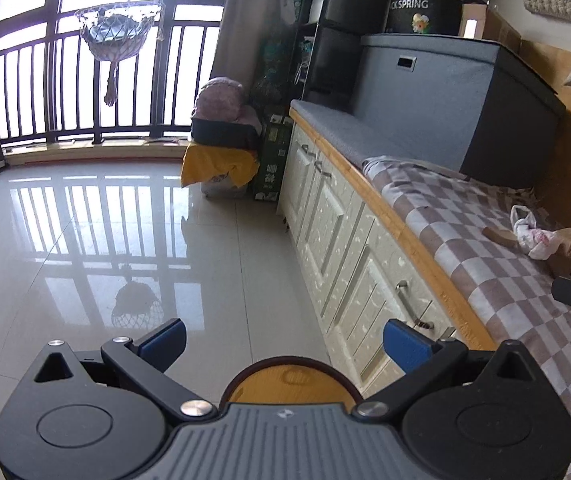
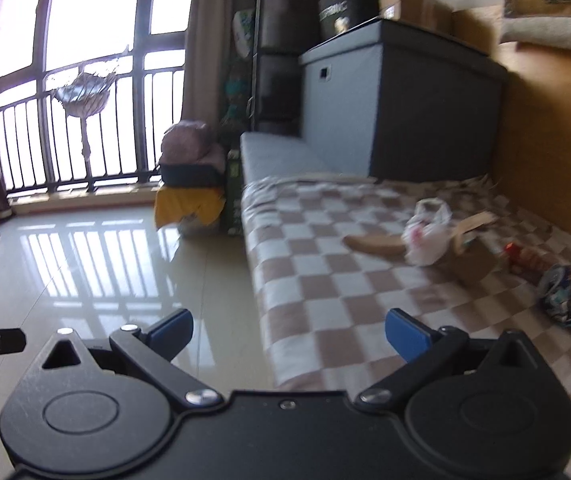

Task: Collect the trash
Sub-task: 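Move both open tools back up to the trash on the bench, then grasp the crushed blue Pepsi can with the right tool while the left tool grasps brown cardboard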

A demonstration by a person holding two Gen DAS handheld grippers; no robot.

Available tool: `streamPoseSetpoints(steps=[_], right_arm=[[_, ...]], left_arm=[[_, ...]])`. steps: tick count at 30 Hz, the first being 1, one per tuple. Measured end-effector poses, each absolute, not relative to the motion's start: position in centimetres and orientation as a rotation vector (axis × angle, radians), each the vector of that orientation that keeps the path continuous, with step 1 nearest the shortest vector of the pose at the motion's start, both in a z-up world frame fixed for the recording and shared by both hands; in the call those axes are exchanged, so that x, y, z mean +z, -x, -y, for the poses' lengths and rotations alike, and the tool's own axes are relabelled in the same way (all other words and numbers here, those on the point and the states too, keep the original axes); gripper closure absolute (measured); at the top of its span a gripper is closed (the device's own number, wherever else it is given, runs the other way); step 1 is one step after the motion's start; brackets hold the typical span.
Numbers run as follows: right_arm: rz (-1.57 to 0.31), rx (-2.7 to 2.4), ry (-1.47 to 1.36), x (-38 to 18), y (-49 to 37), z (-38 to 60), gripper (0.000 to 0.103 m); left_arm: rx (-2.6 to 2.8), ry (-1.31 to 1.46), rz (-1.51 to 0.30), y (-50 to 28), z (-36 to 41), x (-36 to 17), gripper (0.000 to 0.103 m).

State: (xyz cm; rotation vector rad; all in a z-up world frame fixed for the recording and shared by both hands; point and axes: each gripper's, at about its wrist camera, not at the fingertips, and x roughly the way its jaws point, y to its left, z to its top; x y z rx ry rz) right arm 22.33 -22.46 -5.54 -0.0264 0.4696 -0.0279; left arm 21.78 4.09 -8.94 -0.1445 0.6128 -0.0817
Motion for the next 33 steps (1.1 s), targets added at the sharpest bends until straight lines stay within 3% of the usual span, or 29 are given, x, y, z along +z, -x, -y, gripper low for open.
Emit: streamPoseSetpoints(steps=[17, 33], right_arm=[[-0.320, -0.264, 0.112, -1.1, -21.1, 37.0, 0.000], [-0.309, -0.492, -0.132, -6.8, -24.1, 50.3, 0.000]], left_arm=[[-0.285, 0.145, -0.409, -22.2, 8.7, -3.8, 0.000], [-0.495, -0.015, -0.370, -25.6, 21.8, -5.6, 0.000]])
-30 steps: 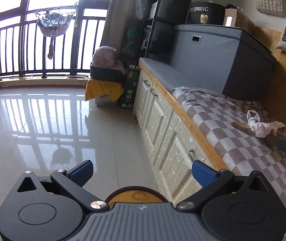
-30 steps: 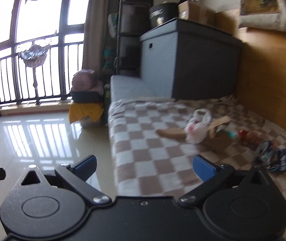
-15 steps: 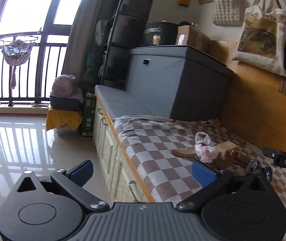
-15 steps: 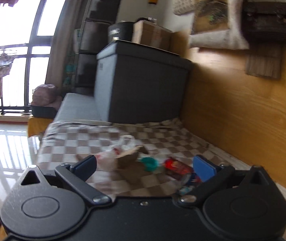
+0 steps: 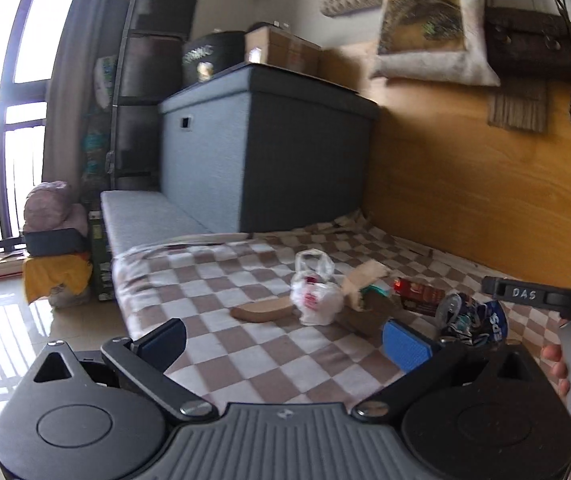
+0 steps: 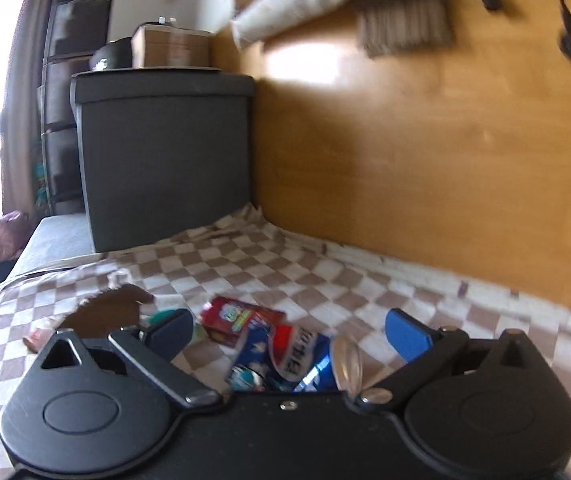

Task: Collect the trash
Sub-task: 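Grasp the crushed blue Pepsi can with the right tool while the left tool grasps brown cardboard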

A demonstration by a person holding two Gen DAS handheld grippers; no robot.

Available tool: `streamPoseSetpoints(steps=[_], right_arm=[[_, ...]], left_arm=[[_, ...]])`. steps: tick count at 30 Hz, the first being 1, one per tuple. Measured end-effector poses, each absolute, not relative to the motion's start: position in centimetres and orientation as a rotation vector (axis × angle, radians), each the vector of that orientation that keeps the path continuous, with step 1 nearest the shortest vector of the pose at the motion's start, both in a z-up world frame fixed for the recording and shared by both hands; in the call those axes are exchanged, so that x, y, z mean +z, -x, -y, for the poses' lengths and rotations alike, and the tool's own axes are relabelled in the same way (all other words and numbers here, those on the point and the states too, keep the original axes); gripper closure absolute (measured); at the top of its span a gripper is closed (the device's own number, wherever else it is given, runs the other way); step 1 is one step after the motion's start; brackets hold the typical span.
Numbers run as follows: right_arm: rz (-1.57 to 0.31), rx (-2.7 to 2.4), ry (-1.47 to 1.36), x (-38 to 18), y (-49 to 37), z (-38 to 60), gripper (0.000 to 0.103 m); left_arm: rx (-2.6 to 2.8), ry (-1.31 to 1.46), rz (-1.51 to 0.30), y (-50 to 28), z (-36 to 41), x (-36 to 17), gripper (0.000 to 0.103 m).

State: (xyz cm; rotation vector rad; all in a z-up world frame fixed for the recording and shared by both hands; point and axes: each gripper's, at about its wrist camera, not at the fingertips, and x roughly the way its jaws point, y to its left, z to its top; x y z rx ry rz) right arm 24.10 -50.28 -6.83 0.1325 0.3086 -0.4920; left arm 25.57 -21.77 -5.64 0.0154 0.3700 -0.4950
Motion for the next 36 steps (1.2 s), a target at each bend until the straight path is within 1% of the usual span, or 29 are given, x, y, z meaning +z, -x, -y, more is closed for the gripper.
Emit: streamPoseSetpoints(steps=[3, 5, 9, 11, 12, 16, 18, 19, 21, 22, 24, 26, 29, 30, 31, 32, 34, 35, 36], right_arm=[[-0.337, -0.485, -0.169, -8.4, -24.6, 51.8, 0.001], [-0.331, -0.476, -0.220, -9.2, -24.7, 52.9, 0.009], [-0.326, -0.468, -0.349, -10.4, -24.5, 55.0, 0.019], [-0.324, -0.471, -0.401, -11.0, -24.4, 55.8, 0.027], [-0.323, -0.475, -0.425, -11.2, -24.4, 56.1, 0.029], [-0.322, -0.477, -0.496, -12.0, -24.7, 57.1, 0.040], [-0.323, -0.472, -0.520, -12.3, -24.8, 57.4, 0.047], [-0.328, -0.473, -0.528, -12.4, -24.9, 57.5, 0.054], [-0.328, -0.462, -0.542, -12.5, -24.8, 57.7, 0.061], [-0.326, -0.454, -0.545, -12.5, -24.8, 57.7, 0.066], [-0.329, -0.455, -0.528, -12.3, -24.6, 57.6, 0.067], [-0.337, -0.453, -0.503, -12.1, -24.5, 57.3, 0.069], [-0.336, -0.454, -0.470, -11.7, -24.3, 57.0, 0.072], [-0.333, -0.454, -0.467, -11.6, -24.2, 57.0, 0.072], [-0.331, -0.449, -0.465, -11.5, -24.0, 57.1, 0.073], [-0.330, -0.444, -0.464, -11.4, -23.9, 57.1, 0.074], [-0.333, -0.442, -0.458, -11.3, -23.7, 57.2, 0.074], [-0.337, -0.439, -0.451, -11.2, -23.7, 57.1, 0.075], [-0.340, -0.436, -0.445, -11.1, -23.7, 57.1, 0.075]], left_arm=[[-0.541, -0.039, -0.361, -26.3, 24.0, -5.9, 0.000], [-0.565, -0.057, -0.351, -27.0, 25.6, -6.0, 0.000], [-0.612, -0.070, -0.328, -28.3, 28.2, -5.9, 0.000], [-0.624, -0.072, -0.325, -29.1, 29.4, -5.8, 0.000], [-0.629, -0.074, -0.324, -29.5, 29.9, -5.9, 0.000], [-0.645, -0.090, -0.331, -31.2, 31.6, -6.2, 0.000], [-0.649, -0.106, -0.341, -32.0, 32.4, -6.4, 0.002], [-0.646, -0.122, -0.339, -32.3, 32.9, -6.4, 0.004], [-0.643, -0.159, -0.331, -32.8, 33.8, -6.6, 0.010], [-0.643, -0.176, -0.329, -33.0, 34.2, -6.7, 0.011], [-0.643, -0.201, -0.326, -33.4, 34.8, -7.0, 0.011], [-0.637, -0.223, -0.324, -33.8, 35.3, -7.1, 0.014], [-0.625, -0.254, -0.332, -34.4, 35.9, -7.5, 0.021], [-0.626, -0.261, -0.339, -34.6, 36.1, -7.6, 0.026], [-0.629, -0.271, -0.346, -34.8, 36.4, -7.7, 0.034], [-0.629, -0.283, -0.353, -34.9, 36.6, -7.8, 0.039], [-0.618, -0.299, -0.368, -35.2, 36.9, -8.0, 0.057], [-0.616, -0.300, -0.380, -35.4, 37.0, -8.1, 0.062], [-0.612, -0.298, -0.387, -35.5, 37.0, -8.1, 0.071]])
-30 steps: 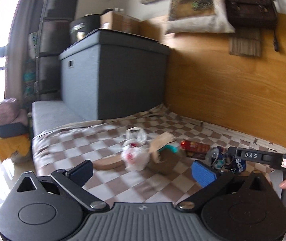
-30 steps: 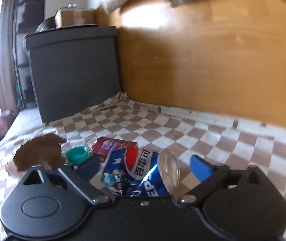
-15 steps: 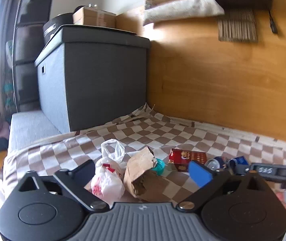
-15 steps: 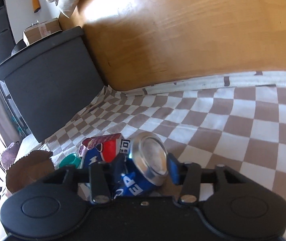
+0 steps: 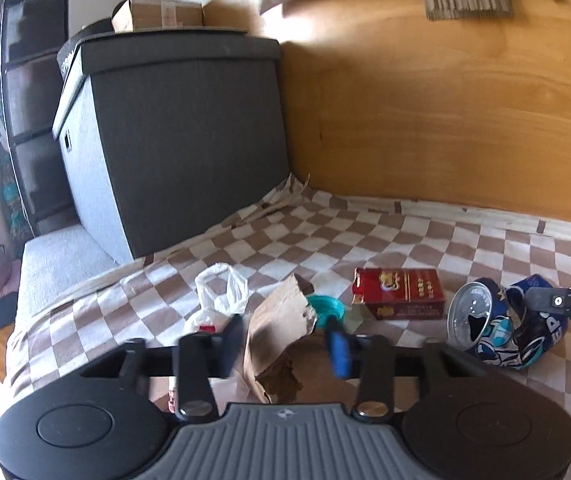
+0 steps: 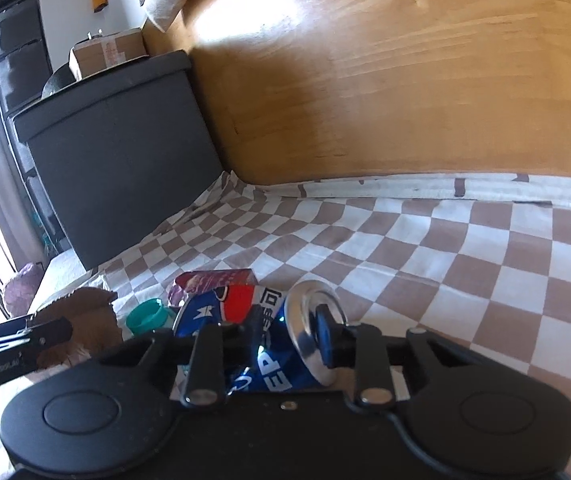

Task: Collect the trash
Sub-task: 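Grasp the crushed blue Pepsi can with the right tool while the left tool grasps brown cardboard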

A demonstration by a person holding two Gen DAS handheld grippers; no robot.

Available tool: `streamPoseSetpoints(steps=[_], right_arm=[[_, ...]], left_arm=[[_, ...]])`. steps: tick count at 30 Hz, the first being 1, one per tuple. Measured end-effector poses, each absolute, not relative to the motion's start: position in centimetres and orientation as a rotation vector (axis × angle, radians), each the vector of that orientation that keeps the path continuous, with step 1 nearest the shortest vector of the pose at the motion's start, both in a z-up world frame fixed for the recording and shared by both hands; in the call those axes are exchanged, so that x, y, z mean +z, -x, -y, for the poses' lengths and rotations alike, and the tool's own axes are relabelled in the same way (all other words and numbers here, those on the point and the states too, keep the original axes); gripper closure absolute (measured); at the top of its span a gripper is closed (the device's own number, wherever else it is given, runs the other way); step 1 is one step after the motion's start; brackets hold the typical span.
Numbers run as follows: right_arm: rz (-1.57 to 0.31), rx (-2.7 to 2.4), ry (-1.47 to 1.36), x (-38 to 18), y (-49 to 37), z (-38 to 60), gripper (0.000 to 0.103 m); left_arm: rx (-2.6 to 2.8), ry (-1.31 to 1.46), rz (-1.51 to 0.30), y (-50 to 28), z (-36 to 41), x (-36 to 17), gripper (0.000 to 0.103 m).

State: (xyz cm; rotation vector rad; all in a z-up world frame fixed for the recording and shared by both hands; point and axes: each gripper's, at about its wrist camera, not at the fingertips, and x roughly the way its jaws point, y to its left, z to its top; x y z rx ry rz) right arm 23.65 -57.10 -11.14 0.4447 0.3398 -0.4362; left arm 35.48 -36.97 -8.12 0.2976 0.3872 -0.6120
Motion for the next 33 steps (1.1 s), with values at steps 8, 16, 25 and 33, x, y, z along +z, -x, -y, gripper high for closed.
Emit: streamPoseSetpoints(steps=[8, 16, 25, 33], right_arm=[[-0.335, -0.390, -0.427, -10.6, -23.3, 56.6, 0.078], [-0.328, -0.374, -0.416, -10.1, -22.7, 55.5, 0.079], [-0.416, -0.328, -0.422, -9.8, -18.3, 53.2, 0.081], [-0.506, -0.228, -0.398, -9.0, -11.3, 52.1, 0.081]], left_arm=[[-0.585, -0.229, -0.420, -34.7, 34.8, -7.6, 0.100], [-0.599, -0.225, -0.434, -29.4, 31.8, -6.4, 0.100], [-0.622, -0.188, -0.456, -23.6, 27.3, -6.0, 0.100], [-0.643, -0.125, -0.486, -19.0, 24.1, -6.8, 0.100]])
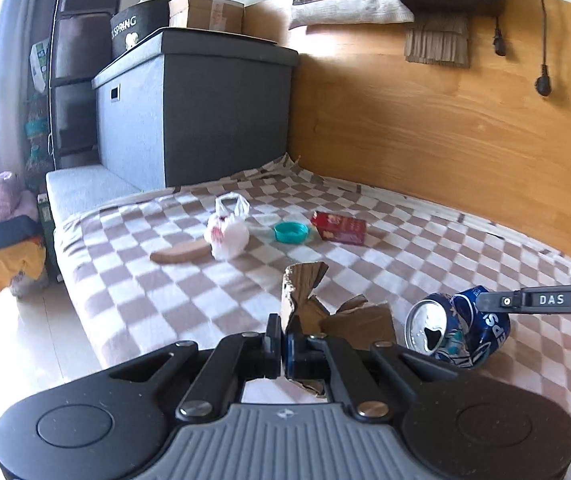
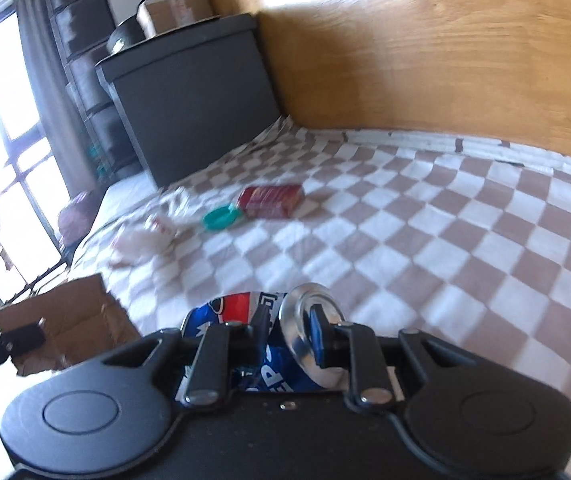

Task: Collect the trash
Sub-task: 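Grasp the crushed blue Pepsi can with the right tool while the left tool grasps brown cardboard, then lift the Pepsi can and cardboard off the bench with both tools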

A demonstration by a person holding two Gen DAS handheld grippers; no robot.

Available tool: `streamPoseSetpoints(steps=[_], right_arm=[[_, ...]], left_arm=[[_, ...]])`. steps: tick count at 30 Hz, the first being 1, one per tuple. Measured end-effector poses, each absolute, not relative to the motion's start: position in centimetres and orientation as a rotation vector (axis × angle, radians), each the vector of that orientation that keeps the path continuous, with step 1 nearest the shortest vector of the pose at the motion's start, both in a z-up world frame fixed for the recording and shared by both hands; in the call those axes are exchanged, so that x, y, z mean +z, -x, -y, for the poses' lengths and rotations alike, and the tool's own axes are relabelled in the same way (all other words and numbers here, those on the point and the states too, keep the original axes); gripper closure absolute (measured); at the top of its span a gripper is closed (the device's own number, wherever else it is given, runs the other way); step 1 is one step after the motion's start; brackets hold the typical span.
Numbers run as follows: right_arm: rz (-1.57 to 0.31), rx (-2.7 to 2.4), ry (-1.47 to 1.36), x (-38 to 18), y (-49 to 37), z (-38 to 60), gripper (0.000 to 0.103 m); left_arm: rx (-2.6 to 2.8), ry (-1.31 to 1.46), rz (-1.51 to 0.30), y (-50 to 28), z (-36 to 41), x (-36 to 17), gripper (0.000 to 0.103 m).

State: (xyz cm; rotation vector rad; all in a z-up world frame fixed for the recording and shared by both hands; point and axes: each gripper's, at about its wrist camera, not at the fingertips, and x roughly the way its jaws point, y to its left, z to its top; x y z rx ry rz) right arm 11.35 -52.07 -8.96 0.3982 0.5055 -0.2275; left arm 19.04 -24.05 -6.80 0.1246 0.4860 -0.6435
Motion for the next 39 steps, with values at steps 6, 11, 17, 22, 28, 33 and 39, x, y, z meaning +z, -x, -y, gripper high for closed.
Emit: streamPoseSetpoints(steps=[6, 11, 17, 22, 28, 33, 39], right_arm=[[-0.598, -0.200, -0.401, -8.6, -8.1, 53.1, 0.079], [-0.625, -0.237, -0.493, -7.4, -7.7, 53.4, 0.016], [-0.653, -0.258, -0.369, -5.2, -10.3, 50.3, 0.000], [-0.760, -0.320, -0.241, -5.7, -13.3, 48.0, 0.000], [-0.834, -0.456, -0.267, -7.4, -14.6, 48.5, 0.000], [-0.857, -0.410, -0.335, -7.9, -14.1, 49.1, 0.011], [-0.854, -0.352, -0.307, -7.5, -13.1, 48.3, 0.020]], left_arm=[[-0.646, -0.124, -0.496, -15.9, 22.4, -8.1, 0.100], [-0.649, -0.141, -0.505, -14.4, 21.9, -9.4, 0.100], [-0.655, -0.151, -0.515, -13.7, 21.3, -10.6, 0.100], [-0.666, -0.139, -0.538, -13.8, 20.9, -11.5, 0.099], [-0.673, -0.148, -0.557, -14.2, 21.0, -12.1, 0.094], [-0.676, -0.127, -0.578, -14.8, 20.8, -12.3, 0.093], [-0.666, -0.096, -0.611, -15.2, 20.8, -12.2, 0.091]])
